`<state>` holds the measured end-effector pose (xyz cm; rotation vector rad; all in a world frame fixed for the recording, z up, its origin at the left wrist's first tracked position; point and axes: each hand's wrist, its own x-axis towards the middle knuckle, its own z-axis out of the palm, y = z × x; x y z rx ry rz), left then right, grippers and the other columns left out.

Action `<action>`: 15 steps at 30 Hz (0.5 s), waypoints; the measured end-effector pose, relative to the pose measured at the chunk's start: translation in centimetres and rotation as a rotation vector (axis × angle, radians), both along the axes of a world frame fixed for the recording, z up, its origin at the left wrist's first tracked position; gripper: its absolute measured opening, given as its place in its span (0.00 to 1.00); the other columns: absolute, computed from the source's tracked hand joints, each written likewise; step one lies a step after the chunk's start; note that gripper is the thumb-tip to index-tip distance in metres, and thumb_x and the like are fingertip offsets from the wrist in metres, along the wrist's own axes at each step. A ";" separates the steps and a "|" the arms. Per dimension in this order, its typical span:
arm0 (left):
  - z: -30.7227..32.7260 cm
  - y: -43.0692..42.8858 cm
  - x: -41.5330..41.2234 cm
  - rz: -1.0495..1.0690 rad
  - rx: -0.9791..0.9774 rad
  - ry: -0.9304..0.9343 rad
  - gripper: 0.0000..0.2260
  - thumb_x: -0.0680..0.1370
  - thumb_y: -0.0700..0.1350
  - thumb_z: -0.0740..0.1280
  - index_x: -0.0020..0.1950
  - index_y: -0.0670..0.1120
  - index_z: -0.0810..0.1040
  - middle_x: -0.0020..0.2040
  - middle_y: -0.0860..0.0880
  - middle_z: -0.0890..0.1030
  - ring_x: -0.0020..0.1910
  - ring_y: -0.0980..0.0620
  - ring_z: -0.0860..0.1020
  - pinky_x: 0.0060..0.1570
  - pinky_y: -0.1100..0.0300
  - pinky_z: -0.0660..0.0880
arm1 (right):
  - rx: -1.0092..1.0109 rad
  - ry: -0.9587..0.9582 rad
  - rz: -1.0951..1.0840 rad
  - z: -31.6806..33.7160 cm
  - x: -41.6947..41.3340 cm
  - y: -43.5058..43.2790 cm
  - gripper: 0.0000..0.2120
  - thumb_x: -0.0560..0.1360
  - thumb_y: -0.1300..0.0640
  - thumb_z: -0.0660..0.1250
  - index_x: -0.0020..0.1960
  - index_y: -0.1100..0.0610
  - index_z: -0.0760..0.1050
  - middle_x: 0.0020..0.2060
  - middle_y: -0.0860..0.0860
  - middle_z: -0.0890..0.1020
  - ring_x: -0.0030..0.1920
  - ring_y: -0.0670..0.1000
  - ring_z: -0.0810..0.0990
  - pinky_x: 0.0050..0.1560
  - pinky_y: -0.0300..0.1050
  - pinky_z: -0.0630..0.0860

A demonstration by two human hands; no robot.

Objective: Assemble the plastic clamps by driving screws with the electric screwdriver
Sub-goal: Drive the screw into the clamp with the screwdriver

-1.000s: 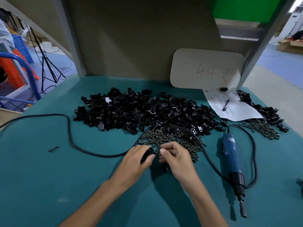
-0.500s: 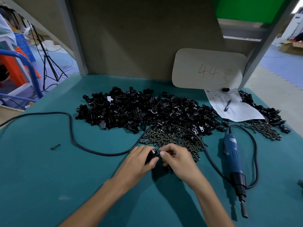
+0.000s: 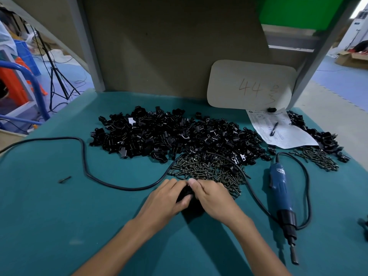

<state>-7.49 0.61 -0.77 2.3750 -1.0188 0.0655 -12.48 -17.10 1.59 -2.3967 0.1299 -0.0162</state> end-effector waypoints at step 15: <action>-0.4 0.1 0.2 0.034 -0.037 0.054 0.19 0.81 0.62 0.55 0.67 0.54 0.71 0.54 0.59 0.75 0.53 0.60 0.70 0.49 0.64 0.70 | -0.214 0.003 -0.118 2.4 -1.3 -4.2 0.20 0.79 0.32 0.55 0.47 0.46 0.75 0.37 0.43 0.80 0.37 0.41 0.79 0.41 0.44 0.79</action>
